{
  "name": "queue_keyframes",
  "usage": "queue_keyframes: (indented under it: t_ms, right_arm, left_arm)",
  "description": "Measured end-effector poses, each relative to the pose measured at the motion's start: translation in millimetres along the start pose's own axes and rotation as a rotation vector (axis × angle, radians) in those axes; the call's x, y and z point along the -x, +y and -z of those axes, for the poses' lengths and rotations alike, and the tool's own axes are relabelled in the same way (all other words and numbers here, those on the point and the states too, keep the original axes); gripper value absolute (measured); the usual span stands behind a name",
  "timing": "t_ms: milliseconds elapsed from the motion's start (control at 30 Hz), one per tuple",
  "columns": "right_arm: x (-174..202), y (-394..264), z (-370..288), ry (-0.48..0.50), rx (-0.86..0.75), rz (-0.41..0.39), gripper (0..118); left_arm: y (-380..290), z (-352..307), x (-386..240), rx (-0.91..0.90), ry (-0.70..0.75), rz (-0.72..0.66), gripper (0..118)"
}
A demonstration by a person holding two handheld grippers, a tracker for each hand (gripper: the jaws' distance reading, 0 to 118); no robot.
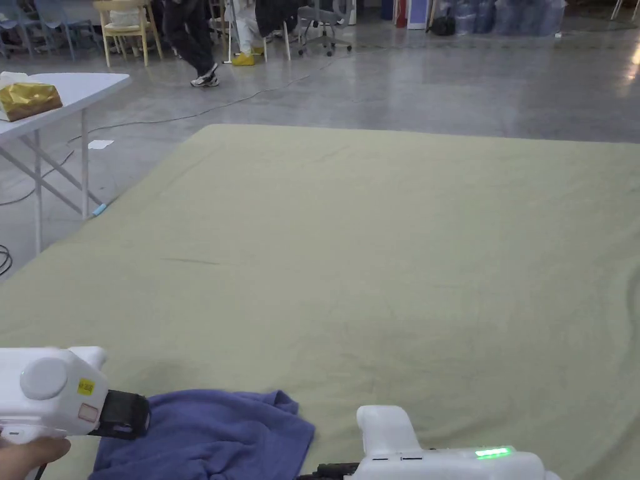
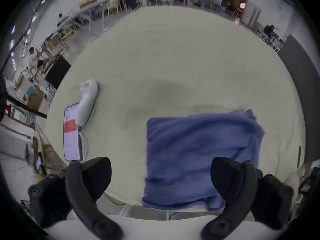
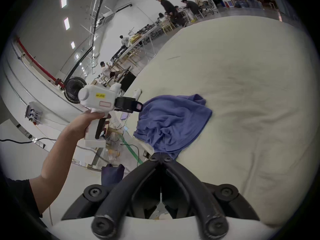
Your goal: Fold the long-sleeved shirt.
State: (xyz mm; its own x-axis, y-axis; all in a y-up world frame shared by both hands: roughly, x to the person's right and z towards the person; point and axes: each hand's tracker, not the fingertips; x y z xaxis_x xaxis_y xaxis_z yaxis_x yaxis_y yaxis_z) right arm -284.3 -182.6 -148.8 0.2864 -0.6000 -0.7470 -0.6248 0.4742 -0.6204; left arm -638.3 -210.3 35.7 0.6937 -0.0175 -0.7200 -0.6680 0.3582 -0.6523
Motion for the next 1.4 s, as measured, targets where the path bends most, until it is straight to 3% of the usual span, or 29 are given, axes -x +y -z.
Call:
queue_keyframes:
  t_ms: [133, 167, 233, 267, 333, 367, 433, 500, 633, 733, 767, 900, 1033, 1400]
  right_arm:
    - [-7.6, 4.7, -35.8, -0.032, -0.079, 0.019, 0]
    - [-10.1, 6.7, -51.3, -0.049, -0.113, 0.013, 0]
    - [-15.5, 12.6, -88.2, -0.110, -0.172, -0.034, 0]
    - [-15.3, 16.5, -113.8, -0.193, -0.224, -0.071, 0]
    - [-12.7, 27.5, -165.0, -0.379, -0.359, -0.156, 0]
    - [-11.1, 34.5, -194.6, -0.441, -0.435, -0.179, 0]
    - [-2.4, 44.5, -252.8, -0.528, -0.606, -0.173, 0]
    - [11.2, 48.1, -308.3, -0.584, -0.806, -0.172, 0]
    - [37.5, 43.9, -373.3, -0.687, -1.034, -0.205, 0]
    - [50.9, 41.3, -389.2, -0.878, -1.105, -0.284, 0]
    - [52.8, 37.8, -390.5, -0.945, -1.134, -0.271, 0]
    - [48.9, 22.2, -385.4, -0.852, -1.092, -0.231, 0]
    - [44.7, 7.6, -369.7, -0.905, -1.017, -0.262, 0]
    - [42.0, 1.2, -372.0, -0.852, -0.997, -0.228, 0]
  left_arm:
    - [8.6, -43.5, -10.8, -0.100, -0.190, -0.076, 112]
    - [9.5, -65.7, -31.7, -0.122, -0.240, -0.090, 103]
    - [15.2, -109.9, -51.8, -0.226, -0.365, -0.141, 0]
    - [20.2, -137.5, -65.2, -0.332, -0.416, -0.100, 0]
    - [26.0, -193.0, -99.5, -0.543, -0.306, 0.011, 0]
    - [27.8, -225.2, -117.8, -0.658, -0.218, 0.060, 0]
    - [27.9, -274.9, -146.4, -0.844, -0.189, 0.124, 0]
    - [20.8, -320.3, -180.1, -0.985, -0.206, 0.122, 0]
    - [-3.8, -369.5, -235.1, -1.219, -0.303, 0.106, 0]
    - [-22.2, -376.3, -277.0, -1.271, -0.289, 0.050, 0]
    - [-27.3, -374.9, -290.0, -1.265, -0.278, 0.047, 0]
    - [-38.9, -362.3, -331.2, -1.175, -0.315, 0.090, 0]
    - [-57.3, -350.3, -353.9, -1.157, -0.248, 0.127, 0]
    - [-71.3, -357.1, -344.0, -1.134, -0.268, 0.105, 0]
